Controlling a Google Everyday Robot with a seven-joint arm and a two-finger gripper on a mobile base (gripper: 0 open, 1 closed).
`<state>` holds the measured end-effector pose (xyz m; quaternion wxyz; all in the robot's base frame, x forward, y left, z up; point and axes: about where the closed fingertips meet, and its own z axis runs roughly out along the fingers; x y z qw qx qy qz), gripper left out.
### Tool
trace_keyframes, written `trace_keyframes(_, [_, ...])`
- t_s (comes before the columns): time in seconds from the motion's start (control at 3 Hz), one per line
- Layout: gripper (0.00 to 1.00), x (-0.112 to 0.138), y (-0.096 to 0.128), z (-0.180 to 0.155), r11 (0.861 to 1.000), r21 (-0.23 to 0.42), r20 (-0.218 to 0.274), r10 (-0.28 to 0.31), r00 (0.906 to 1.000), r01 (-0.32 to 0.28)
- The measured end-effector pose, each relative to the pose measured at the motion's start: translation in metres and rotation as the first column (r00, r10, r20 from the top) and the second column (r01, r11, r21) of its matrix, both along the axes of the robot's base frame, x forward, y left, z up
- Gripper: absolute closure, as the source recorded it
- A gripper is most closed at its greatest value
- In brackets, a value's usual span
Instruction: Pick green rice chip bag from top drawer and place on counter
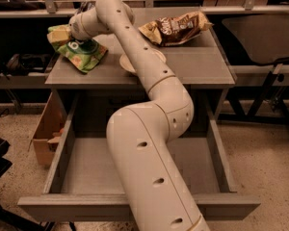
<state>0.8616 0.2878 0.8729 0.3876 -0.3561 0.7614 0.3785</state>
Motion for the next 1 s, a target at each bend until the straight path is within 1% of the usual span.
trace_keyframes(0.33, [0.13,0.0,0.001,-0.001,1.0,0.001,-0.001,0.002,1.0,-0.002])
trace_keyframes(0.67, [0.0,-0.012,0.001,0.022,0.998,0.037,0.034,0.052,0.9981,-0.053])
trace_keyframes(1.0, [0.0,-0.036,-0.007,0.058,0.993,-0.002,0.078,0.114,0.9904,-0.114])
